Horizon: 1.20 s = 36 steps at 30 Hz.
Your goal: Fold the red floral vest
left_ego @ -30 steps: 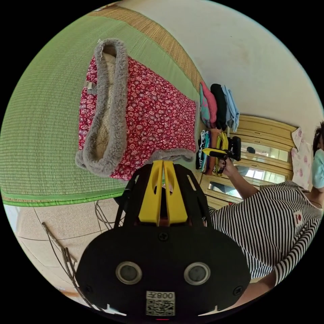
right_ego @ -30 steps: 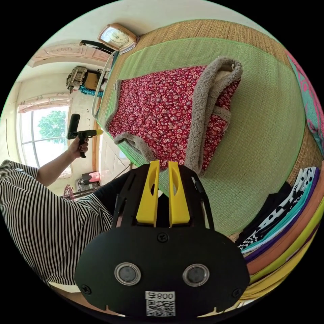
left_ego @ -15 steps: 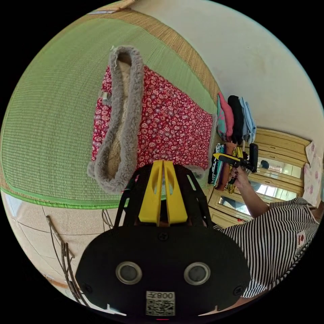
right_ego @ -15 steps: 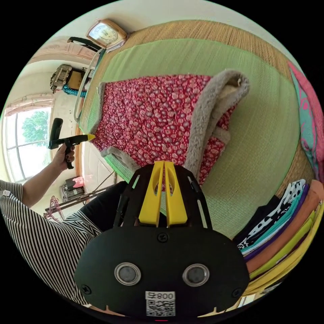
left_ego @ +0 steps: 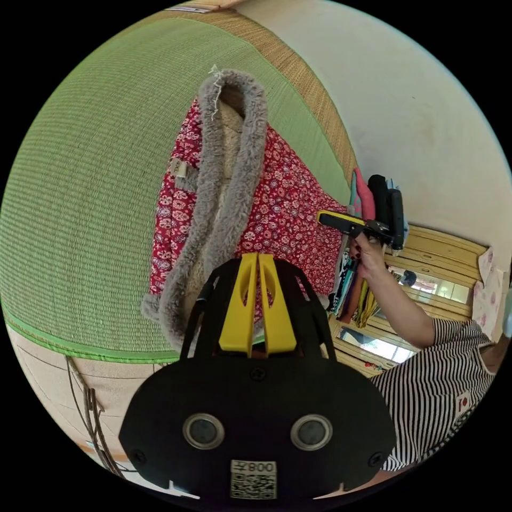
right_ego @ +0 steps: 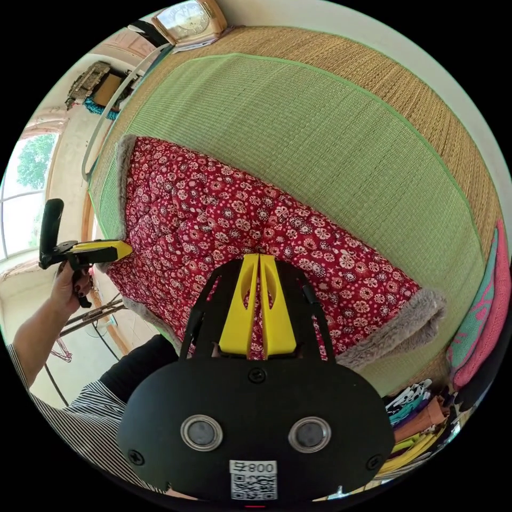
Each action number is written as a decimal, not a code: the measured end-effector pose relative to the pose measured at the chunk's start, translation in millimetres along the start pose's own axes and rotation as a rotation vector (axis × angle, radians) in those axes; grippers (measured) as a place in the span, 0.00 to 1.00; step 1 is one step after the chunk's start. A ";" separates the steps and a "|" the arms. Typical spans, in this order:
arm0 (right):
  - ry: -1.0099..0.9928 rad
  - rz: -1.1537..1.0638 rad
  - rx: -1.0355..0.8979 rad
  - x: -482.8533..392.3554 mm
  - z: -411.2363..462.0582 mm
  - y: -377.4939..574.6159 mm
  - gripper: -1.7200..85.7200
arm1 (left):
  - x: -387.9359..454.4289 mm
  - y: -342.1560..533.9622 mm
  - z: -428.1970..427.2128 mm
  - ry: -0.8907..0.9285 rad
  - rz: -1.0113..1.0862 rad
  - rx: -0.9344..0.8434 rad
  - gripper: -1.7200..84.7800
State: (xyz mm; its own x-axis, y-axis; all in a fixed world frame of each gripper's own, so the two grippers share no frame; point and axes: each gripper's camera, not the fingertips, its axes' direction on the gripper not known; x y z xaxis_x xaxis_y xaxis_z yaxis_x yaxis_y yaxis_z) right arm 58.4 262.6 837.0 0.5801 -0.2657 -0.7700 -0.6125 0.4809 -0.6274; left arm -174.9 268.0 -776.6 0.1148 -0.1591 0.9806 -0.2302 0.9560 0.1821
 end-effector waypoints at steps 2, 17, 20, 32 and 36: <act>-0.018 0.006 0.032 0.2 -9.8 -0.4 0.02 | 1.4 9.3 -22.9 0.015 0.012 0.070 0.09; -0.138 0.005 0.006 -46.6 11.5 -28.2 0.02 | -39.6 -3.5 -14.4 -0.045 -0.139 -0.122 0.16; -0.115 -0.018 -0.008 -48.3 13.3 -34.0 0.02 | -36.6 -0.4 -13.8 0.012 -0.135 -0.135 0.13; -0.133 0.051 0.121 -31.2 -33.3 -2.3 0.02 | 32.2 43.0 -33.3 0.068 -0.091 -0.016 0.10; -0.142 0.127 0.070 -13.6 -16.6 14.0 0.02 | 69.9 55.7 -38.3 0.071 -0.034 0.003 0.09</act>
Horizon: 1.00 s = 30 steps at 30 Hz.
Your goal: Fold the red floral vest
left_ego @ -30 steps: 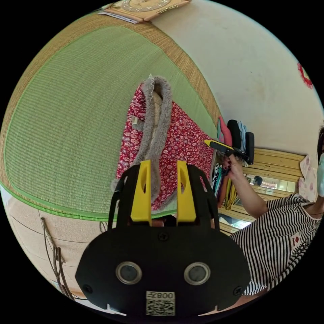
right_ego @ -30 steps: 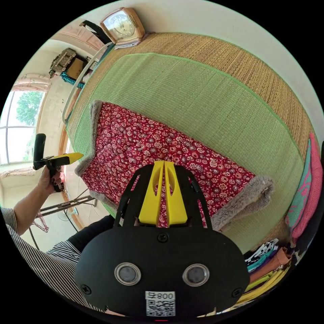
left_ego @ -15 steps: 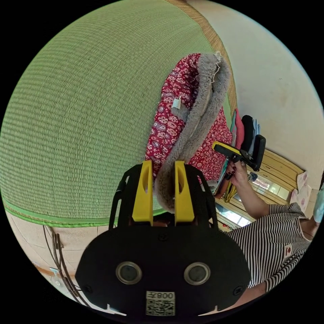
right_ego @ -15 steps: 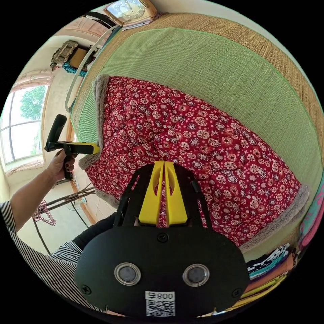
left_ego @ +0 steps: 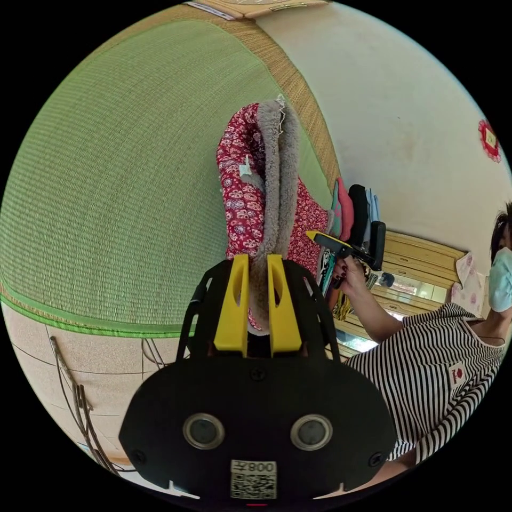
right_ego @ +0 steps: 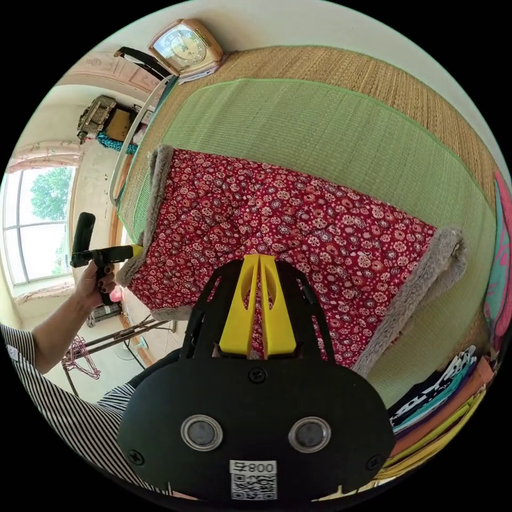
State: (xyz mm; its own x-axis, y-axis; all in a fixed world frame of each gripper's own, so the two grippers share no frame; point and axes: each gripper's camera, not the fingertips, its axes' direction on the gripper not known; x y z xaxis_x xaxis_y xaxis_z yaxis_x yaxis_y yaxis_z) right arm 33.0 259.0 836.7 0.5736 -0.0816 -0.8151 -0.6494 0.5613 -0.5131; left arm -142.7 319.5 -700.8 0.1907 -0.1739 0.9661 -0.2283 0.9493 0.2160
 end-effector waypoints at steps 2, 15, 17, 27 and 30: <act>0.021 0.015 -0.041 6.1 19.2 2.6 0.02 | 30.8 7.2 1.7 -0.009 0.057 -0.007 0.09; -0.161 0.103 -0.014 62.7 1.9 66.0 0.03 | 198.6 33.3 64.7 -0.073 0.406 -0.142 0.09; -0.232 0.103 0.059 74.7 -13.1 87.3 0.03 | 231.1 35.1 85.2 -0.091 0.475 -0.174 0.08; -0.721 0.186 0.429 186.4 -90.3 204.7 0.10 | 345.2 35.1 197.6 -0.137 0.703 -0.343 0.06; -0.678 0.197 0.383 204.6 -85.4 214.5 0.11 | 371.1 36.0 239.6 -0.164 0.732 -0.408 0.06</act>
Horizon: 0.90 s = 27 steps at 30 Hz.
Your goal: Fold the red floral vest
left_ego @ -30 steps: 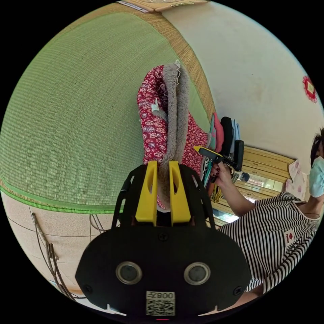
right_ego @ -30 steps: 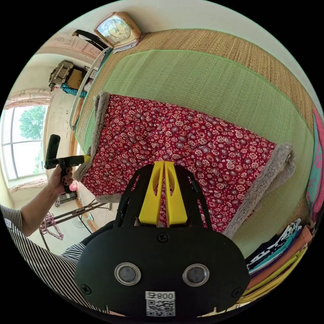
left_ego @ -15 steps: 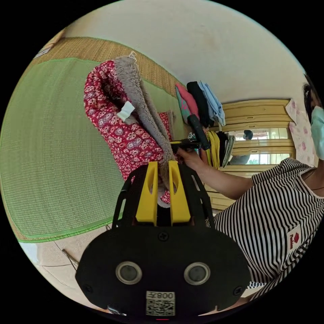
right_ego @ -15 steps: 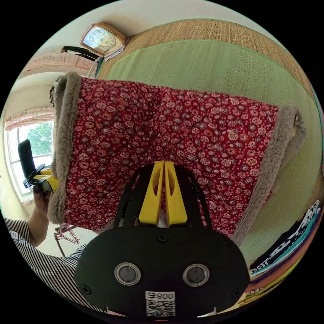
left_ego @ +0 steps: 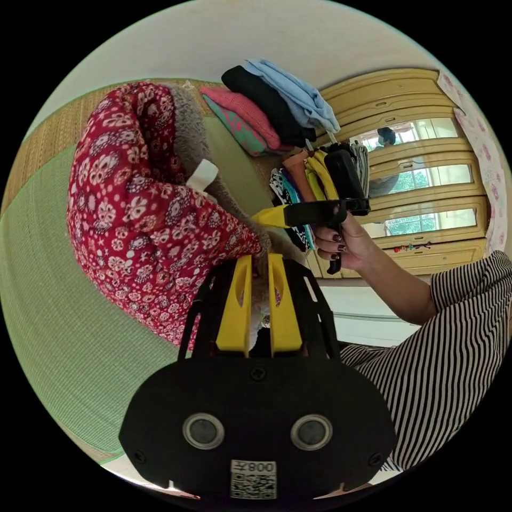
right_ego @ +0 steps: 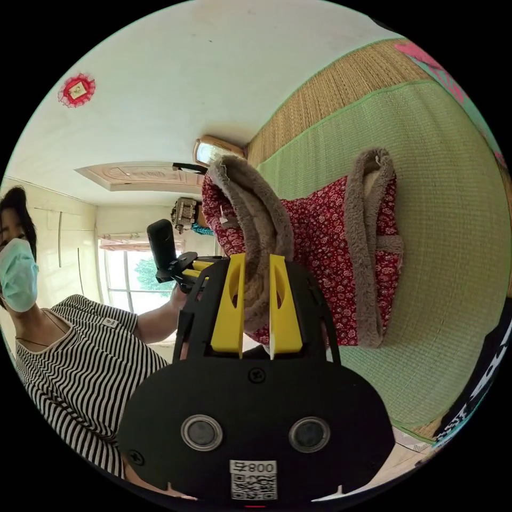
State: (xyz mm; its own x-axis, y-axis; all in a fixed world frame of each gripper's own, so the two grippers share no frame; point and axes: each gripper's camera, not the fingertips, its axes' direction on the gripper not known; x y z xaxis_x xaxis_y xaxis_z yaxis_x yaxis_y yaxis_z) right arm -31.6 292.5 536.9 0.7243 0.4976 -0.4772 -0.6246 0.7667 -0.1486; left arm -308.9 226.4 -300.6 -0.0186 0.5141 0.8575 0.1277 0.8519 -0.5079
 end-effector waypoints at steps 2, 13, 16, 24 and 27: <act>-0.014 0.026 0.007 12.8 -8.4 7.1 0.11 | 14.9 -24.3 24.4 -0.008 0.017 -0.056 0.06; 0.230 -0.062 0.027 5.7 -30.2 26.5 0.06 | 73.8 -92.4 99.8 -0.130 0.091 -0.192 0.10; 0.293 -0.054 -0.050 16.2 -16.3 14.1 0.04 | 95.5 -96.1 100.0 -0.196 0.146 -0.169 0.10; 0.351 -0.050 -0.129 35.2 -9.8 13.0 0.02 | 132.8 -100.6 32.6 -0.269 0.216 0.040 0.03; 0.353 -0.060 -0.147 32.9 -12.0 17.7 0.02 | 106.7 -129.5 24.0 -0.325 0.147 0.086 0.03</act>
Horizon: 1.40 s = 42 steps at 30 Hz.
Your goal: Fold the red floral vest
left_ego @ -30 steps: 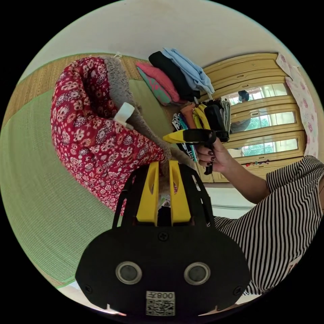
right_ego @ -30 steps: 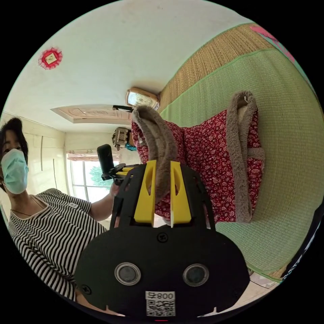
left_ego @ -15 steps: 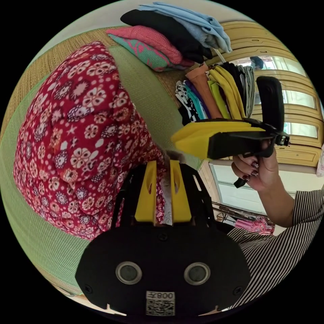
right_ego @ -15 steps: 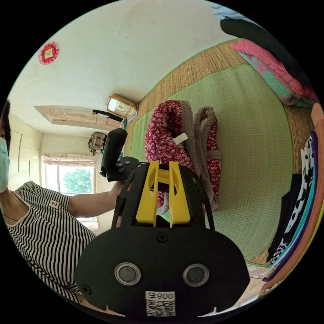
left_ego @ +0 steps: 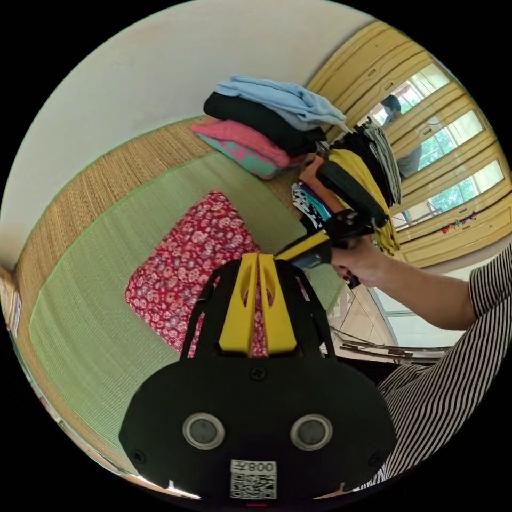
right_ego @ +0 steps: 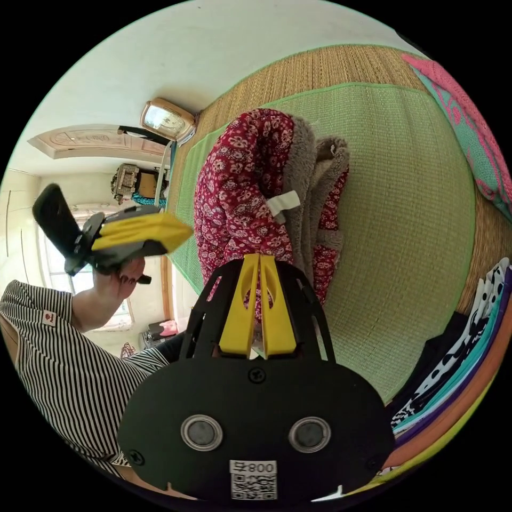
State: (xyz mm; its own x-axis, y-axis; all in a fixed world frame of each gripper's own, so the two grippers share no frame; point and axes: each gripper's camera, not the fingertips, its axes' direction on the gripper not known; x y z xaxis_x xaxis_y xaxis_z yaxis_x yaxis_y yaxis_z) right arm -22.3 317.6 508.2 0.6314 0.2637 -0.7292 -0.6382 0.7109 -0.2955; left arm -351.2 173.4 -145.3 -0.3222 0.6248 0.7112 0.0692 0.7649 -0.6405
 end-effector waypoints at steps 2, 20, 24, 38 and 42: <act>0.035 -0.032 -0.017 -8.2 -2.3 3.3 0.02 | -25.4 -25.2 30.8 0.021 -0.037 -0.128 0.02; 0.307 -0.192 -0.111 -13.7 51.1 25.3 0.02 | -74.9 -68.3 83.8 0.078 -0.044 -0.248 0.02; 0.371 -0.207 -0.096 -16.5 62.7 28.3 0.02 | -90.6 -68.2 81.5 0.101 -0.051 -0.245 0.02; 0.331 -0.120 0.012 19.1 72.2 44.1 0.02 | -185.5 59.6 -17.6 0.284 -0.432 0.047 0.13; 0.187 -0.059 0.049 42.1 63.1 49.5 0.02 | -222.9 123.9 0.2 0.466 -0.667 0.089 0.16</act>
State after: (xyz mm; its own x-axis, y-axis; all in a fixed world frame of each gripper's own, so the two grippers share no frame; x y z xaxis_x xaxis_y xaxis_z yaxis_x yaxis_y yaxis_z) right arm 0.5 405.0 501.8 0.5717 0.0980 -0.8146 -0.5771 0.7538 -0.3143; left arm -271.0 128.8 -383.2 0.1580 0.0585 0.9857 -0.0795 0.9958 -0.0463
